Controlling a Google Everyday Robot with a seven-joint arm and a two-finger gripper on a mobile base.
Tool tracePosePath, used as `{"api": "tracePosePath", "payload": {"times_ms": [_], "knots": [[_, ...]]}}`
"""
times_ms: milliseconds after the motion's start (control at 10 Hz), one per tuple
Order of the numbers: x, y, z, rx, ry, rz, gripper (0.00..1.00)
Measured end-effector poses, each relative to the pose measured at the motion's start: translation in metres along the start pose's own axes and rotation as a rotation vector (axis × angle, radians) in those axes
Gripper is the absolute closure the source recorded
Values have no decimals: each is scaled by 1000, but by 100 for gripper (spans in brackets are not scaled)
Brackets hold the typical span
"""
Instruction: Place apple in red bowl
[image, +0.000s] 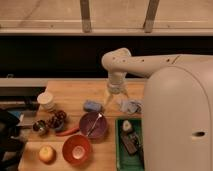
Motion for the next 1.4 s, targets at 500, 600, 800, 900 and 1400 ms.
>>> {"api": "tracePosePath", "payload": {"times_ms": [500, 600, 800, 900, 1400], "knots": [[0, 0, 0, 0, 0, 0, 20], [0, 0, 0, 0, 0, 0, 20], [0, 0, 0, 0, 0, 0, 20], [0, 0, 0, 0, 0, 0, 20], [2, 24, -8, -5, -27, -43, 20]]}}
